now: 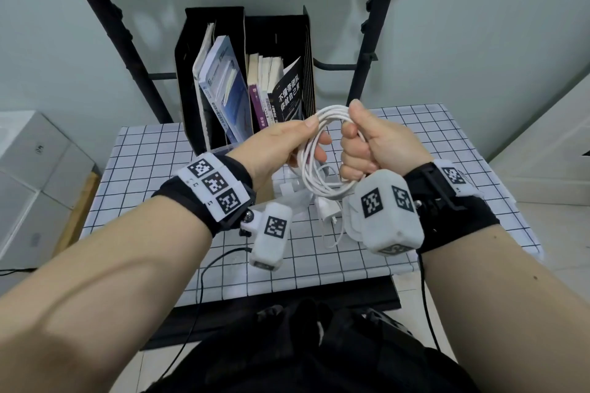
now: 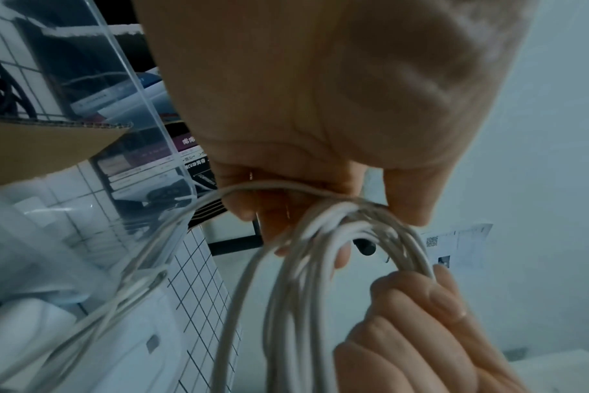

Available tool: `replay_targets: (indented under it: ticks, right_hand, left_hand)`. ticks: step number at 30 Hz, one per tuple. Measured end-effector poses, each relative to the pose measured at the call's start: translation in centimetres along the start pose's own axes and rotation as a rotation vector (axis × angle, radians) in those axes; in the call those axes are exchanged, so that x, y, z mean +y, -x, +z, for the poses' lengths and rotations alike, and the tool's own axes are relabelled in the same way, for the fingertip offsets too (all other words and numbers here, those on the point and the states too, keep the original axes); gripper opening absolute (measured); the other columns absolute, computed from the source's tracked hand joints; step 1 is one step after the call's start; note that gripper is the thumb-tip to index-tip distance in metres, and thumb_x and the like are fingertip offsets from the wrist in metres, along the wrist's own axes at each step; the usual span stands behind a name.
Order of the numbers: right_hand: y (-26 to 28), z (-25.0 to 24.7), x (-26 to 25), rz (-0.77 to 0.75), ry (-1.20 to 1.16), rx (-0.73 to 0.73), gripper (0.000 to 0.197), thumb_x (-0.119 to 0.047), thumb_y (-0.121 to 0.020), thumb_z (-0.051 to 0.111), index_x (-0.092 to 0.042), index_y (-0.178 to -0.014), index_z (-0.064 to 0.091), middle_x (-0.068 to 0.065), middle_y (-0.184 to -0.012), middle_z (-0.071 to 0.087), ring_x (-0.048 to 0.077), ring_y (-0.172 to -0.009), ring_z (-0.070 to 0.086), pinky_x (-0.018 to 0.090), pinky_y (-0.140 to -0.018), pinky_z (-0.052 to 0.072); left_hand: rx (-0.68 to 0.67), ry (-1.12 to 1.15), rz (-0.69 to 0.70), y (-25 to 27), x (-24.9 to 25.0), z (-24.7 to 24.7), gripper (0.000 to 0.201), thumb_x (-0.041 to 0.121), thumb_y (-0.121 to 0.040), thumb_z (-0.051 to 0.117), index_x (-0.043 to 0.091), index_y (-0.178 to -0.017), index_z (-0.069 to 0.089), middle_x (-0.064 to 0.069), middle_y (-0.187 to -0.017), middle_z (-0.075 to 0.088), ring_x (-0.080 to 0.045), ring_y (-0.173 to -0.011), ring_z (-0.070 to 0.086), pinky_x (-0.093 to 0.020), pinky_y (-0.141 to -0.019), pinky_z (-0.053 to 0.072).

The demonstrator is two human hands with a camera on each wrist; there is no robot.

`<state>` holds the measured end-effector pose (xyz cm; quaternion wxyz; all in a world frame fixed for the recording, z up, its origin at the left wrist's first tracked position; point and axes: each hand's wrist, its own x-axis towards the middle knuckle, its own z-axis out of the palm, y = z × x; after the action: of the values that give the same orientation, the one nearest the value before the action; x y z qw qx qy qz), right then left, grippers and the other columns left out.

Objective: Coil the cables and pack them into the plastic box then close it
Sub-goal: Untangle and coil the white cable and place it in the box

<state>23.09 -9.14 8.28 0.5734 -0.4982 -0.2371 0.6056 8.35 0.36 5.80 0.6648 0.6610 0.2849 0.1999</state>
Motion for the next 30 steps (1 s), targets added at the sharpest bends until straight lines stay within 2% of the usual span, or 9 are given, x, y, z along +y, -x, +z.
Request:
replay_targets:
  ticks: [5,7,9,12,15,17,19,24,30]
  right_hand:
    - [-0.1,0.5,-0.1,-0.036,-0.016,0.014,0.044,-0.046,-0.100,0.041,-0.016,-0.067,0.045,-0.004,-0.043,0.024,0.012,-0.035,0.017,0.032,-0.053,0.012]
    - [0.0,0.7,-0.1,-0.035,-0.025,0.019,0.044,-0.045,-0.100,0.040,-0.015,-0.068,0.045,-0.001,-0.046,0.029,0.013,-0.040,0.023,0.029,-0.052,0.024]
    - [-0.1,0.6,0.1,-0.019,-0.071,0.010,0.043,-0.042,-0.100,0.041,-0.014,-0.068,0.047,0.002,-0.051,0.041,0.016,-0.043,0.036,0.030,-0.055,0.038]
    - [-0.3,0.3,0.2,0.012,-0.154,-0.043,0.040,-0.037,-0.100,0.042,-0.011,-0.072,0.053,0.005,-0.055,0.054,0.016,-0.041,0.048,0.028,-0.054,0.045]
    - [-0.3,0.6,0.1,0.045,-0.155,-0.111,0.039,-0.038,-0.100,0.037,-0.011,-0.079,0.056,-0.001,-0.042,0.047,0.010,-0.030,0.036,0.020,-0.045,0.032]
    - [-0.3,0.8,0.2,0.046,-0.159,-0.127,0.040,-0.043,-0.099,0.038,-0.014,-0.075,0.052,-0.005,-0.036,0.034,0.009,-0.028,0.026,0.024,-0.046,0.017]
    - [-0.4,0.9,0.3,0.057,-0.194,-0.118,0.041,-0.045,-0.099,0.039,-0.017,-0.070,0.047,-0.006,-0.036,0.028,0.008,-0.028,0.021,0.025,-0.048,0.011]
    - [-0.5,0.9,0.4,0.078,-0.230,-0.115,0.043,-0.046,-0.100,0.037,-0.019,-0.067,0.043,-0.006,-0.034,0.027,0.008,-0.026,0.020,0.023,-0.045,0.009]
    - [-0.2,0.9,-0.2,-0.027,-0.309,-0.068,0.043,-0.045,-0.100,0.037,-0.019,-0.067,0.043,-0.006,-0.034,0.026,0.008,-0.025,0.020,0.019,-0.041,0.013]
  left_hand:
    - [0.040,0.060,0.074,-0.5,-0.2,0.4,0.035,0.036,-0.100,0.041,0.011,-0.082,0.058,-0.001,-0.062,0.058,-0.015,-0.059,0.055,-0.023,-0.058,0.046]
    - [0.033,0.044,0.102,-0.9,-0.2,0.2,0.035,0.040,-0.096,0.042,0.013,-0.077,0.054,0.001,-0.058,0.052,-0.016,-0.057,0.050,-0.026,-0.060,0.044]
    - [0.031,0.035,0.109,-1.1,0.0,0.2,0.034,0.040,-0.095,0.043,0.014,-0.074,0.051,0.004,-0.054,0.047,-0.015,-0.054,0.045,-0.024,-0.057,0.040]
    - [0.037,0.038,0.107,-1.2,0.1,0.2,0.035,0.032,-0.101,0.040,0.013,-0.073,0.048,0.004,-0.053,0.041,-0.011,-0.049,0.039,-0.020,-0.052,0.037]
    - [0.049,0.047,0.131,-1.3,0.0,0.3,0.032,0.032,-0.100,0.042,0.013,-0.075,0.049,0.000,-0.060,0.039,-0.009,-0.048,0.037,-0.020,-0.049,0.036]
    - [0.051,0.060,0.129,-1.3,-0.1,0.4,0.032,0.032,-0.099,0.042,0.013,-0.074,0.048,0.004,-0.057,0.039,-0.008,-0.047,0.035,-0.021,-0.049,0.035]
    - [0.053,0.092,0.112,-1.3,0.0,0.7,0.034,0.031,-0.101,0.040,0.013,-0.072,0.045,0.008,-0.050,0.036,-0.010,-0.045,0.033,-0.022,-0.049,0.034]
    - [0.074,0.114,0.118,-1.0,-0.1,1.2,0.035,0.031,-0.101,0.040,0.013,-0.071,0.045,0.007,-0.047,0.034,-0.012,-0.044,0.030,-0.024,-0.048,0.033]
    - [0.106,0.056,0.114,-0.3,-0.9,1.3,0.022,0.026,-0.097,0.050,0.014,-0.078,0.052,0.002,-0.056,0.056,-0.011,-0.048,0.052,-0.019,-0.048,0.043]
